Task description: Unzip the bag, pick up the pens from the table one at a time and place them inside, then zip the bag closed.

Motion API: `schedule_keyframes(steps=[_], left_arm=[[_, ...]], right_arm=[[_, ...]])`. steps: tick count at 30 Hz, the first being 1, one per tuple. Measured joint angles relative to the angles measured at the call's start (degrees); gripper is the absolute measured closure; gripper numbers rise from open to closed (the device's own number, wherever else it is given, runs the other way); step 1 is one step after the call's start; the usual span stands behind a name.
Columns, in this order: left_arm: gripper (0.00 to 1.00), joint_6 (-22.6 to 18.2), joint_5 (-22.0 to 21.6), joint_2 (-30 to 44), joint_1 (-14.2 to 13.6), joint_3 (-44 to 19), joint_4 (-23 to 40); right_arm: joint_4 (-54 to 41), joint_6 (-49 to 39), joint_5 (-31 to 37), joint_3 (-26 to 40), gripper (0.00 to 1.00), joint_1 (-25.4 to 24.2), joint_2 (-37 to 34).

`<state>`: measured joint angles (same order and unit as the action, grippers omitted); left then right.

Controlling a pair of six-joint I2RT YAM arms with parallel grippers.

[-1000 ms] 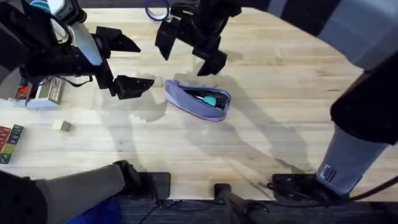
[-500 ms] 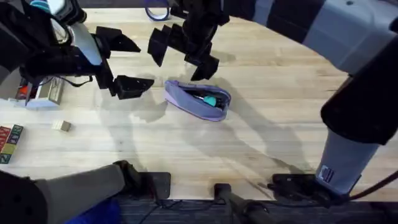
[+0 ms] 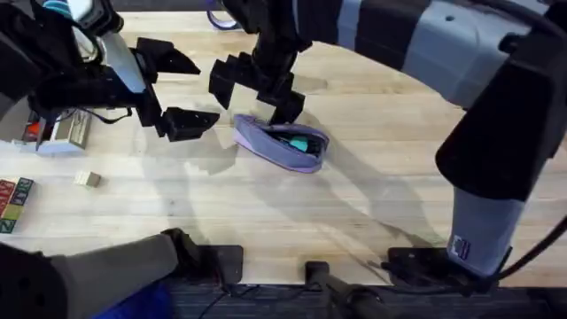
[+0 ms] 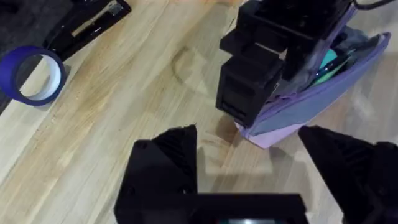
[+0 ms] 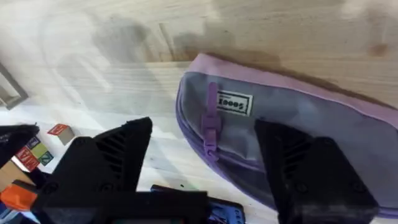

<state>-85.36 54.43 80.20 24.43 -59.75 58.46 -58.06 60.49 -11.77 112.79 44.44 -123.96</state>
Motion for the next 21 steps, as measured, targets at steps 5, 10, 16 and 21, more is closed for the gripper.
schedule_keyframes(steps=[5, 10, 16, 21], left_arm=[[0.007, 0.0, 0.0, 0.0, 0.0, 0.0, 0.0], [0.007, 0.0, 0.0, 0.0, 0.0, 0.0, 0.02], [0.007, 0.0, 0.0, 0.0, 0.0, -0.02, 0.0], [0.007, 0.0, 0.02, 0.0, 0.0, -0.01, 0.0]], right_arm=[[0.0, 0.0, 0.02, 0.0, 0.112, 0.27, -0.02], [0.0, 0.0, 0.0, 0.0, 0.189, 0.42, -0.02], [0.0, 0.39, 0.0, 0.0, 0.349, 0.44, -0.02], [0.0, 0.45, 0.0, 0.0, 0.448, 0.44, -0.02]])
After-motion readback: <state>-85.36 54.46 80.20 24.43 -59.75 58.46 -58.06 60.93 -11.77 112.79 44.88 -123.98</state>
